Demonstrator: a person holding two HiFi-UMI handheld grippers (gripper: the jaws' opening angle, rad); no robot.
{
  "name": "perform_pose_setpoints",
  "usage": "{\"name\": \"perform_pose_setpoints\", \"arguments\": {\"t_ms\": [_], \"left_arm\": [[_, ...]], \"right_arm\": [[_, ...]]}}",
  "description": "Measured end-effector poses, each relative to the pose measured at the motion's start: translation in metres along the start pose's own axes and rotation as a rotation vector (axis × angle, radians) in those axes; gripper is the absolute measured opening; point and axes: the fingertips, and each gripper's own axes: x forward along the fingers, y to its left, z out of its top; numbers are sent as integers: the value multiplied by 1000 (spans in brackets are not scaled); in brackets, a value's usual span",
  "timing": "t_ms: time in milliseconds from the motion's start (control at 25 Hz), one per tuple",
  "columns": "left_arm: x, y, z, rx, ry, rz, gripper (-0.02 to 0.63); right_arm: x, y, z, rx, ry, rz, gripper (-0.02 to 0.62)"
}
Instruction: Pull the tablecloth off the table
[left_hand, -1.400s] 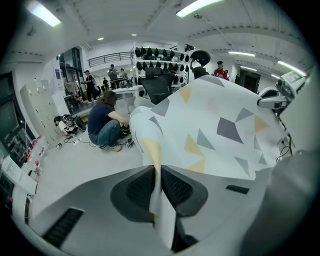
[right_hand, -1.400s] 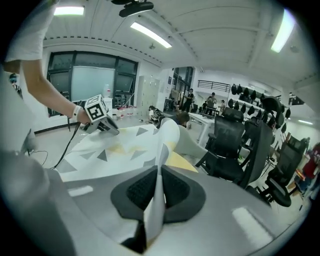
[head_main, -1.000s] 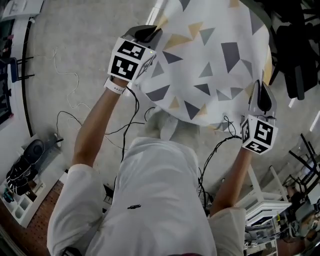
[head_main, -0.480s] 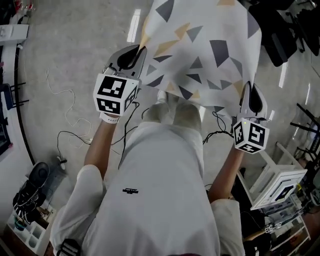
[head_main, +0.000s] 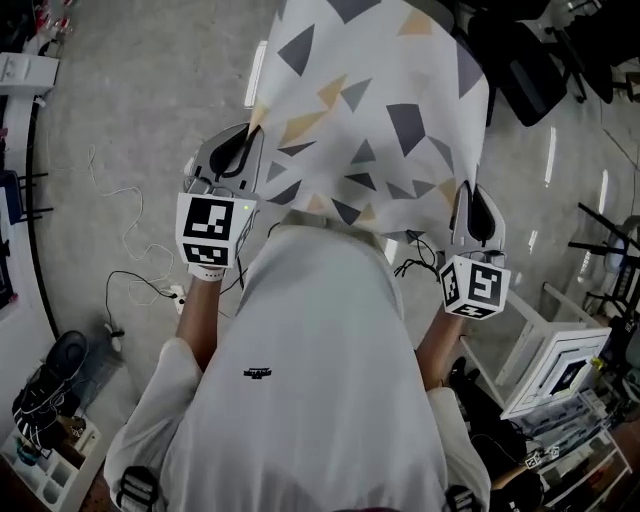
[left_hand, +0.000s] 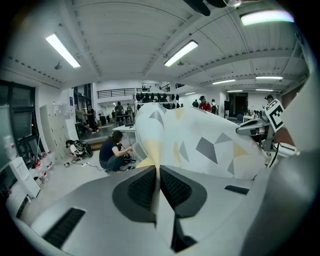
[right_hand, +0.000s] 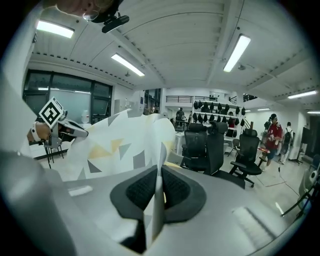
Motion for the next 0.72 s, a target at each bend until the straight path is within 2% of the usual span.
{"name": "perform_pose_setpoints", "arguments": {"t_ms": [200,520,720], "left_arm": [[-16,-16,-2,7,23,15,27],[-18,-51,4,13,26,38,26],[-17,-56,7,7,12,63,26]], "right_arm": [[-18,3,-4,41,2,77,34],[-27,-23,-13,65,-13,78,34],[-30,-34,-11,56,-26,89,32]]}}
